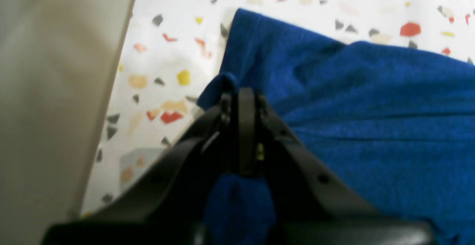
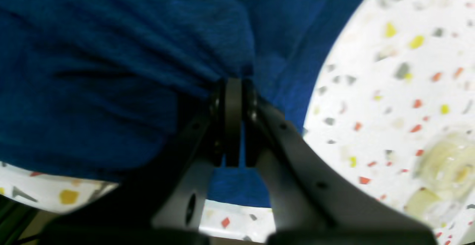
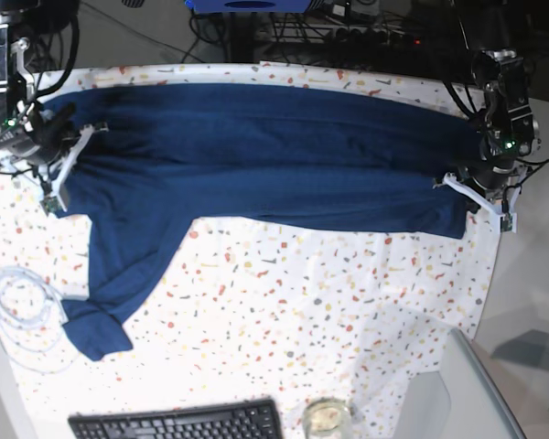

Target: Layout the t-shirt on the table in an organized manner, then fold the t-shirt properly

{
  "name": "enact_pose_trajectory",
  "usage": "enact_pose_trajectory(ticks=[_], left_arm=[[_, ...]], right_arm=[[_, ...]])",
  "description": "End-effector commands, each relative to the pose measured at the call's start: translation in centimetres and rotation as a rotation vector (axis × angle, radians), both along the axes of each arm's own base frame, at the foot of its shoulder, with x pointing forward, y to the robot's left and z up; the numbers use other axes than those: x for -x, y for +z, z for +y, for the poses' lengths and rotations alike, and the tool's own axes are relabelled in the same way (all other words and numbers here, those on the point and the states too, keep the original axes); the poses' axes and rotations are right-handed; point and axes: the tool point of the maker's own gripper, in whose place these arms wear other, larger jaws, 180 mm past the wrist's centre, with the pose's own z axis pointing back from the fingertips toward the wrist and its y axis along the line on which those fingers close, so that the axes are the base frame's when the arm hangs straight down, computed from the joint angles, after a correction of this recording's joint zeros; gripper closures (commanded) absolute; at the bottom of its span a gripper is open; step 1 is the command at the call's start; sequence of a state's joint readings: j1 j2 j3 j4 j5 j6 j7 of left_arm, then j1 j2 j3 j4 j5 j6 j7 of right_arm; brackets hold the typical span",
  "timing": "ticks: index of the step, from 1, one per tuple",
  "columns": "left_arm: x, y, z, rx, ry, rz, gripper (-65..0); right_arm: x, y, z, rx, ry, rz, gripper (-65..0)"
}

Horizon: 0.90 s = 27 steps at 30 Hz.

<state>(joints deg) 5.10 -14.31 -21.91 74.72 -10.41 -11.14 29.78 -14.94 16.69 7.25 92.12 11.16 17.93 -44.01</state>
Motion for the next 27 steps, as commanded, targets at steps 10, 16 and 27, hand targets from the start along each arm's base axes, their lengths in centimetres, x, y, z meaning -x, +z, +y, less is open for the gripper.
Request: enact_pose_trajectory(ticks=[10, 16, 27], left_arm=[[-1.9, 0.4, -2.4, -0.012, -0.093, -0.018, 0.0], [-1.9, 0.3, -2.5, -0.008, -0.089, -0.019, 0.0], [-1.5, 0.1, -2.4, -0.012, -0.094, 0.007, 0.0]], right_arm=[[-0.5, 0.5, -0.2, 0.004, -0.003, -0.023, -0.2], [-0.4, 0.5, -0.2, 0.005, -0.006, -0.02, -0.6], [0.2, 0.3, -0.5, 0.021, -0.015, 0.028, -16.5]])
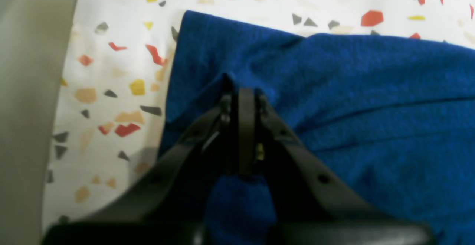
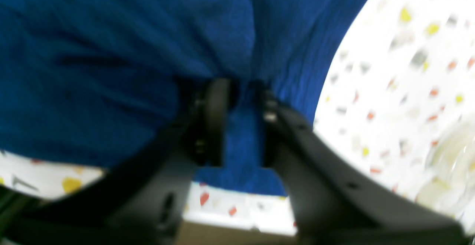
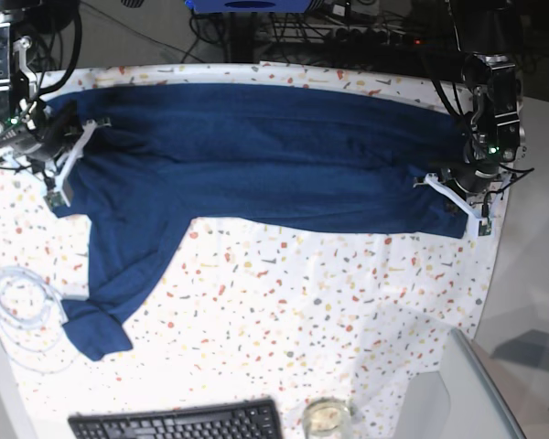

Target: Layout the t-shirt on the table in an organized manner, then fold the t-shirt properly

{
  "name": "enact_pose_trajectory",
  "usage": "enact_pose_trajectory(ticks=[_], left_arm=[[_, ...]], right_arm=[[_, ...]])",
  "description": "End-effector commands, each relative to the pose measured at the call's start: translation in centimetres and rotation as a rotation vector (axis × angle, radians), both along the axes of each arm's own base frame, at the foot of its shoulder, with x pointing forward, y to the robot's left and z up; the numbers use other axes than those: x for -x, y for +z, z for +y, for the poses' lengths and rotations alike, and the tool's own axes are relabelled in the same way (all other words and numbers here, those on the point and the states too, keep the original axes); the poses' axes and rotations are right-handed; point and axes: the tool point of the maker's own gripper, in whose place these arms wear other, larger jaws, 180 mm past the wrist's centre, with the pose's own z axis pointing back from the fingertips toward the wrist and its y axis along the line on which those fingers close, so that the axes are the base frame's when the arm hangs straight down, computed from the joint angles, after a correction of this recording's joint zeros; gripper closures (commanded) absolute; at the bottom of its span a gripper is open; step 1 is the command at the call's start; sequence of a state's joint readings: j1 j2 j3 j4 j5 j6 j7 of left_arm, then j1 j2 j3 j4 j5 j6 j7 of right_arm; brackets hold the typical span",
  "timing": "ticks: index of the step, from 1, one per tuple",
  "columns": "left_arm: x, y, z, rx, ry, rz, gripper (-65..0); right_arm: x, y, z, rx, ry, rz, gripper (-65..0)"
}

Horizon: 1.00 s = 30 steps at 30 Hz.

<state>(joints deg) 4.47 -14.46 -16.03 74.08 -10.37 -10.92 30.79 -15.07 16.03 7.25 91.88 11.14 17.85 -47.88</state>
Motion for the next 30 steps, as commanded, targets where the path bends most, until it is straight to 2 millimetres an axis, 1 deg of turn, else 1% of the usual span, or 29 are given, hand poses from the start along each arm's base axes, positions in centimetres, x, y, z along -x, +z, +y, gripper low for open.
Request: enact_pose_trajectory(ticks=[1, 3, 4, 5, 7, 8, 10, 11, 12, 13, 14, 15, 16, 17, 18, 19, 20, 21, 22, 23, 25, 27, 30], left_arm=[[-0.8, 1.1, 0.7, -0.019, -0.001, -0.023, 0.0], [-0.6, 1.0, 0.7, -0.017, 0.001, 0.005, 0.0], [-0.7, 1.3, 0.7, -0.02, 0.0, 0.001, 0.0], [-0.8, 1.7, 0.6, -0.024, -0.004, -0.008, -2.0], [-1.4, 3.0, 0.5, -0.036, -0.014, -0.044, -17.4], [-1.3, 3.3, 0.7, -0.043, -0.015, -0.051, -24.4], [-1.5, 5.2, 2.0, -0.078, -0.008, -0.09, -41.1], [-1.7, 6.2, 2.3, -0.09, -0.005, -0.115, -47.7], [-2.0, 7.2, 2.7, -0.101, 0.001, -0.141, -52.8], [-2.2, 8.4, 3.3, -0.11, 0.015, -0.173, -56.9], [-2.4, 9.6, 3.8, -0.116, 0.031, -0.203, -58.6], [-2.4, 10.2, 4.1, -0.122, 0.044, -0.216, -58.4], [-2.2, 10.6, 4.3, -0.122, 0.054, -0.209, -56.6], [-2.0, 10.4, 4.1, -0.113, 0.057, -0.192, -54.1], [-1.9, 10.1, 3.5, -0.098, 0.06, -0.18, -49.4], [-1.7, 9.7, 2.9, -0.079, 0.064, -0.173, -41.6], [-1.8, 9.4, 2.3, -0.063, 0.067, -0.177, -32.4], [-1.7, 8.9, 1.8, -0.045, 0.073, -0.175, -20.6], [-1.5, 8.2, 1.3, -0.029, 0.079, -0.167, -6.1], [-1.4, 7.6, 0.9, -0.014, 0.084, -0.163, 0.0], [-1.1, 6.3, 0.5, 0.012, 0.097, -0.154, 0.0], [-0.8, 5.1, 0.3, 0.029, 0.106, -0.139, 0.0], [-0.6, 4.2, 0.2, 0.041, 0.114, -0.135, 0.0]], right_arm=[[-1.0, 1.1, -0.6, 0.017, -0.003, -0.038, -19.5], [-1.0, 1.1, -0.7, 0.018, -0.004, -0.038, -24.9], [-1.0, 1.1, -1.0, 0.02, -0.016, -0.039, -26.9], [-1.2, 1.5, -1.6, 0.025, -0.034, -0.049, -28.4], [-1.4, 2.0, -2.0, 0.015, -0.076, -0.076, -30.6], [-1.7, 2.6, -2.4, 0.017, -0.096, -0.097, -31.4], [-2.3, 3.9, -3.4, 0.025, -0.132, -0.139, -31.5], [-2.7, 4.5, -3.7, 0.03, -0.136, -0.161, -31.5], [-3.0, 4.9, -3.7, 0.031, -0.133, -0.175, -31.4], [-3.8, 5.5, -3.7, 0.033, -0.125, -0.198, -30.8], [-4.3, 5.8, -3.7, 0.034, -0.124, -0.211, -30.3], [-5.0, 6.1, -3.8, 0.031, -0.128, -0.225, -29.4], [-5.9, 6.3, -3.8, 0.024, -0.129, -0.248, -27.0], [-6.5, 6.3, -3.8, 0.016, -0.133, -0.267, -23.9], [-7.1, 6.1, -3.9, 0.006, -0.138, -0.283, -19.2], [-7.8, 6.0, -4.0, -0.005, -0.144, -0.302, -12.9], [-8.3, 5.8, -4.1, -0.013, -0.151, -0.309, -7.8], [-8.8, 5.5, -4.3, -0.021, -0.16, -0.312, -3.2], [-9.1, 5.0, -4.5, -0.028, -0.171, -0.304, 0.0], [-9.5, 4.7, -4.5, -0.034, -0.177, -0.3, 0.0], [-9.9, 4.2, -4.6, -0.045, -0.188, -0.288, -1.1], [-10.0, 4.0, -4.2, -0.058, -0.154, -0.278, -0.8], [-10.0, 3.9, -3.1, -0.08, -0.083, -0.272, -0.8]])
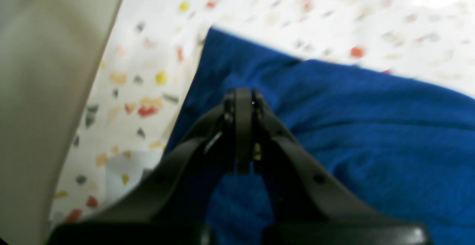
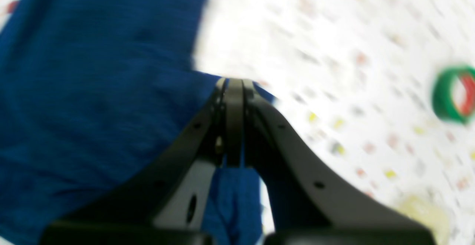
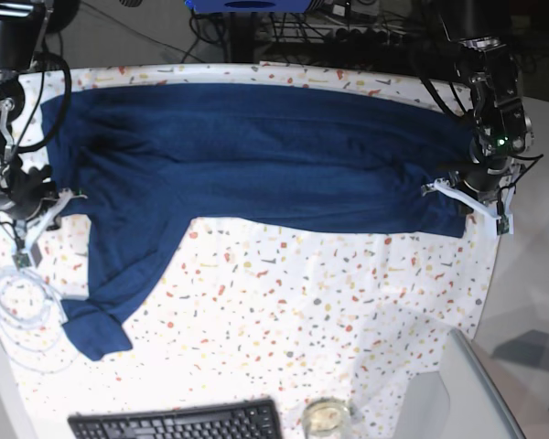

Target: Layout the t-shirt on the table in an organized manner, then fold the t-shirt properly

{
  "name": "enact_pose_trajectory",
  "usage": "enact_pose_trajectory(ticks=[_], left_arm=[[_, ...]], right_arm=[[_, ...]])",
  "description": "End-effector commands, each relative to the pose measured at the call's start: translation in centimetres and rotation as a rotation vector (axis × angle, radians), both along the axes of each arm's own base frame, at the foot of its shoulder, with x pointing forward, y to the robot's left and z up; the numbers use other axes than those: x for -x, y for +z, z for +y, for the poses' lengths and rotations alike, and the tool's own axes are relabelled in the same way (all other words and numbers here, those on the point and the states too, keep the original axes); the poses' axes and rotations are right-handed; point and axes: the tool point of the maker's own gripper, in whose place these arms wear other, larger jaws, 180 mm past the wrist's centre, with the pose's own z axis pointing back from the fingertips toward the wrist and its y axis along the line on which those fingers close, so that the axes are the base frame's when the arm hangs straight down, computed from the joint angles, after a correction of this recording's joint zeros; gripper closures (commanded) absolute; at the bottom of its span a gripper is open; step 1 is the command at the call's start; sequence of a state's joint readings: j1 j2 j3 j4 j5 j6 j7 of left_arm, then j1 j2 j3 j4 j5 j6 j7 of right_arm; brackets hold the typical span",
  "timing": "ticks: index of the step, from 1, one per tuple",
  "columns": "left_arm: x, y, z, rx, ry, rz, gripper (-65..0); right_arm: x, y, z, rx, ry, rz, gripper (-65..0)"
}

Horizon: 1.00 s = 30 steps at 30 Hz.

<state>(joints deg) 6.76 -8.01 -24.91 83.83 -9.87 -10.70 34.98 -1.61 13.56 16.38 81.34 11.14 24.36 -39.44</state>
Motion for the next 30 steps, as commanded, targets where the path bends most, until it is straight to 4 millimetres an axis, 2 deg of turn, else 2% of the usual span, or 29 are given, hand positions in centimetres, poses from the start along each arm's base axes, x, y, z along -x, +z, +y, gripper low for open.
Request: enact_pose_trajectory(ticks=[1, 5, 9, 14, 18, 24, 28, 30], left_arm=[[-1.0, 1.1, 0.1, -0.007, -0.007, -0.055, 0.0], [-0.3, 0.2, 0.3, -0.004, -0.002, -0.028, 0.0], [0.0, 0.0, 0.3, -0.003, -0.002, -0.021, 0.0], [0.4, -0.2, 0.8, -0.008, 0.006, -0.013, 0.0], [1.0, -0.5, 0.8, -0.01, 0.003, 0.001, 0.0], [1.5, -1.4, 1.0, -0.009, 0.002, 0.03, 0.0], [2.1, -1.3, 1.5, -0.02, 0.007, 0.034, 0.0], [2.2, -0.8, 1.6, -0.029, 0.004, 0.023, 0.0]], right_arm=[[-0.9, 1.1, -0.6, 0.015, 0.007, -0.035, -0.8], [-1.6, 0.2, 0.1, -0.023, -0.007, -0.018, -0.8], [-1.9, -1.8, -0.1, -0.063, -0.034, 0.01, -0.8], [-1.0, -3.8, -1.5, -0.069, -0.066, 0.069, -0.8], [-0.3, -4.1, -2.8, -0.051, -0.075, 0.065, -0.8], [-0.1, -3.9, -2.9, -0.044, -0.069, 0.057, -0.8], [-0.9, -2.6, -2.7, -0.031, -0.055, 0.021, -0.8], [-0.7, -2.4, -2.7, -0.024, -0.049, 0.017, -0.8]])
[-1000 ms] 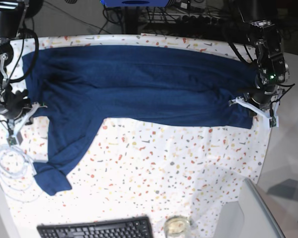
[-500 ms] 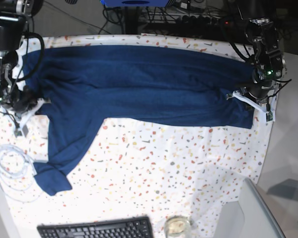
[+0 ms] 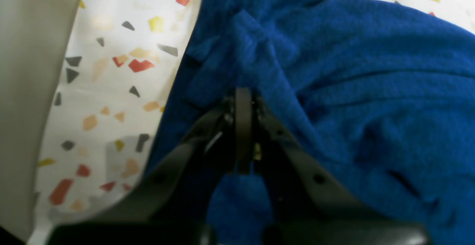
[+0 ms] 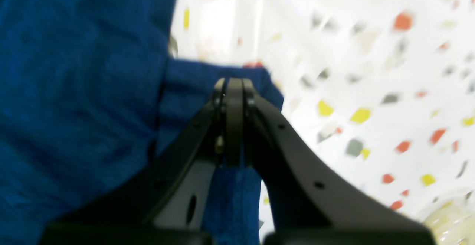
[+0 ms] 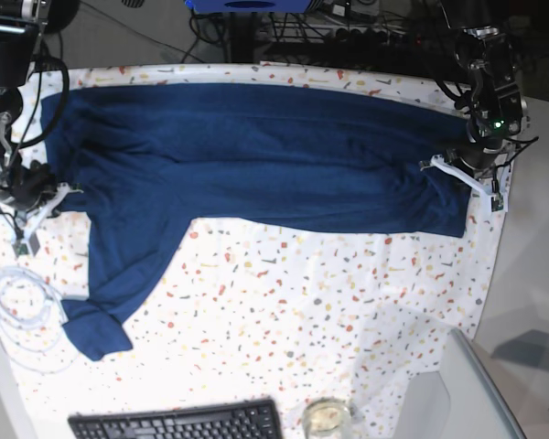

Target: Layout the t-shirt on the table in an organized manner, then fold the t-shirt properly

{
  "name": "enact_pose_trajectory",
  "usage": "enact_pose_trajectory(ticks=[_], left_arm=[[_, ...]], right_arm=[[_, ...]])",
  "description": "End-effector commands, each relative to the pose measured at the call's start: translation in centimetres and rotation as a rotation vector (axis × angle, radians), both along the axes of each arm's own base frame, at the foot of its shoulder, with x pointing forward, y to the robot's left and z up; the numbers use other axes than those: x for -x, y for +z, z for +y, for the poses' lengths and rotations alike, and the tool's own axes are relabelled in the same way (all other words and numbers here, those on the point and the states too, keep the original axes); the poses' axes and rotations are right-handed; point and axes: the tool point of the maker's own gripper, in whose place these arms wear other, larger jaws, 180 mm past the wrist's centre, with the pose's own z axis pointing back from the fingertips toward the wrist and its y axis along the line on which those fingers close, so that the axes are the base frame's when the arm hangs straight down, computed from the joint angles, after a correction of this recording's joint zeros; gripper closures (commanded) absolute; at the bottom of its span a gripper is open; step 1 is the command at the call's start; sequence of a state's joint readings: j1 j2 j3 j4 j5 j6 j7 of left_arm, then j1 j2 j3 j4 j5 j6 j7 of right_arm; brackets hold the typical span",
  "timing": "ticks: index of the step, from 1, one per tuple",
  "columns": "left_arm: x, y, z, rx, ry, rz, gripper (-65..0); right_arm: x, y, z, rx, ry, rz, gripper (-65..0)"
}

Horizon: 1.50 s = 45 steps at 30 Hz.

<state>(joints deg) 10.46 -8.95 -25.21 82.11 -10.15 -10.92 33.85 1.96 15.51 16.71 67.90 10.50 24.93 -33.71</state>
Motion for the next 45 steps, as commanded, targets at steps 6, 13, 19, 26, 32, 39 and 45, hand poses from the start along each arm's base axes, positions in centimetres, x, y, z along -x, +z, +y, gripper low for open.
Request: enact_pose_trajectory(ticks=[6, 13, 19, 26, 32, 39, 45], left_arm=[[-0.4, 3.5, 2.1, -0.072, -0.003, -0.083, 0.0], [0.7, 6.6, 4.5, -0.133, 0.047, -0.139, 0.0], [2.6, 5.9, 5.4, -0.143, 0.07, -0.103, 0.0], [3.9, 6.0, 6.9, -0.159, 0.11, -0.093, 0.0], [4.0, 6.1, 7.2, -0.162, 0.121, -0.095, 0.0], [4.1, 6.0, 7.0, -0.16, 0.115, -0.089, 0.0], [4.2, 5.9, 7.1, -0.16, 0.117, -0.086, 0.0]], right_arm=[[-0.8, 1.6, -0.2, 0.016, 0.015, -0.047, -0.8], [-3.6, 3.1, -1.2, 0.022, 0.002, -0.09, -1.5], [-8.7, 3.5, -1.1, -0.068, -0.061, -0.149, -14.7], [-10.9, 1.5, -0.5, -0.174, -0.136, -0.141, -36.3], [-10.1, -1.5, 2.2, -0.256, -0.173, -0.122, -39.5], [-9.5, -2.8, 6.3, -0.206, -0.004, -0.058, -38.9], [-9.9, -2.6, 6.5, -0.21, -0.006, -0.086, -31.5]])
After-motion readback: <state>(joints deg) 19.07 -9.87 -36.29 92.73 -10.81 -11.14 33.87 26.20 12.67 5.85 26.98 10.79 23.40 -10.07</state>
